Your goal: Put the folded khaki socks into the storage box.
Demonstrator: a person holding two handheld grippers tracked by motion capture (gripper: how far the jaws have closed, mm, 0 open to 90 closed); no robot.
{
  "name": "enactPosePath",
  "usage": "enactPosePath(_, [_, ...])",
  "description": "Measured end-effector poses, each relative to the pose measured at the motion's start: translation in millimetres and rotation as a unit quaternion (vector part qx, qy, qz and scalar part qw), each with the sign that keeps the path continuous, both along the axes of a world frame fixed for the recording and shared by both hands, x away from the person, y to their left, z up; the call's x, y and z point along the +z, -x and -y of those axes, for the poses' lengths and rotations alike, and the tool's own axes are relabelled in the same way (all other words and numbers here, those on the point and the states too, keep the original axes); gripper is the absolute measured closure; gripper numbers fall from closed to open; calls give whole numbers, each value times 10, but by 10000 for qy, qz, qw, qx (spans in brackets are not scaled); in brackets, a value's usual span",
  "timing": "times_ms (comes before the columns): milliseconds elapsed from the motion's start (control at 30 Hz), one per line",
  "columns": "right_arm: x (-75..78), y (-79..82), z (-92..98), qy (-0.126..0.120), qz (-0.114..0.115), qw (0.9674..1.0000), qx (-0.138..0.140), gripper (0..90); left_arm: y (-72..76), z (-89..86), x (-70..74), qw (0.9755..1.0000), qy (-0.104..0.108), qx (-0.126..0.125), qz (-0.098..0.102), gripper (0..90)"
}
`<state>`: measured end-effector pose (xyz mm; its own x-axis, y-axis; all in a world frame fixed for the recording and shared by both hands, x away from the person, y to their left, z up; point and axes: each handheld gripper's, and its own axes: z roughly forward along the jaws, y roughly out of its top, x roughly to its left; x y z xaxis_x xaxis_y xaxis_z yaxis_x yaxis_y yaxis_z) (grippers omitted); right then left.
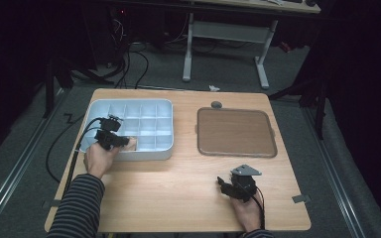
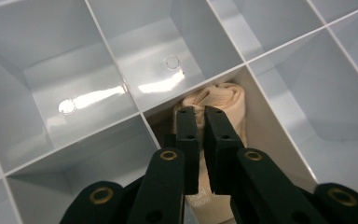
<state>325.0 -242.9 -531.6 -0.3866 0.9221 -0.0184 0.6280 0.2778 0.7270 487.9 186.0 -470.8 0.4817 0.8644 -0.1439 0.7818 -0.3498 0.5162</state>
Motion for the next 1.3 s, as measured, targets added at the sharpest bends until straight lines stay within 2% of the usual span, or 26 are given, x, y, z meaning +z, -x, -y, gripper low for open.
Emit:
enactPosePath(200, [0,0,0,1,2,10000,3,368,9,3,7,10000,16,7,50,819])
enactPosePath(367, [0,0,0,1,3,10000,2,368,49,-19,49,9997,222,-7,137,728])
enactPosePath(600, [0,-1,0,-1,3,10000,2,368,131,-77,149,9985,412,7,358,673])
enactPosePath(900, [0,1,0,-2,-3,10000,-6,368,261,-120,279,9966,531,-41,628,647])
enactPosePath(1067, [0,1,-1,-4,-3,10000,-4,368,349,-159,310,9962,537,-71,685,629])
enactPosePath(1300, [0,0,1,1,2,10000,5,368,467,-228,341,9946,655,-23,801,621])
